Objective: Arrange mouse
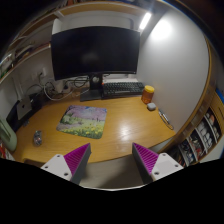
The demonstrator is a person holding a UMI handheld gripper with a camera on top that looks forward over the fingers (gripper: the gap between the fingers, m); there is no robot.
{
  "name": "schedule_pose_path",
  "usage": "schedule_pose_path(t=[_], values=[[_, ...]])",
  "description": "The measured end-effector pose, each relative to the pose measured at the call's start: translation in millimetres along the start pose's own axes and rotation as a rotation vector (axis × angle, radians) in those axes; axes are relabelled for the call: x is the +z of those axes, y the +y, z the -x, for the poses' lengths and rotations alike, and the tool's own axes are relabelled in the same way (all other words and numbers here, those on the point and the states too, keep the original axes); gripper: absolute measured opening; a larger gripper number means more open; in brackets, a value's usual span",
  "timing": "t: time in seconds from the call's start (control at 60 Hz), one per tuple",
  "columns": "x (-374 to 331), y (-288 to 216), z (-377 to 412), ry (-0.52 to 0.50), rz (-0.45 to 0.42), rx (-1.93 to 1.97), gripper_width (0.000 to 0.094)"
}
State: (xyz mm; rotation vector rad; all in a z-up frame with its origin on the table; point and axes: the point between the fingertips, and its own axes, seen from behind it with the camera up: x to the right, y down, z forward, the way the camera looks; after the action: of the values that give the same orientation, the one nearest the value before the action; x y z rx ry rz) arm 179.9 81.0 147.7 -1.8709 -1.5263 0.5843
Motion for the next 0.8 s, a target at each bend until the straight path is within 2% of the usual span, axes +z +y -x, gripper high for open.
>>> schedule_pose_path(t=[0.4,0.8], values=[[5.6,6.7,71.4,-0.104,-0.059,-0.043,0.0856],[-1.4,39.7,187.0,-0.242,-0.052,-0.127,0.0857]])
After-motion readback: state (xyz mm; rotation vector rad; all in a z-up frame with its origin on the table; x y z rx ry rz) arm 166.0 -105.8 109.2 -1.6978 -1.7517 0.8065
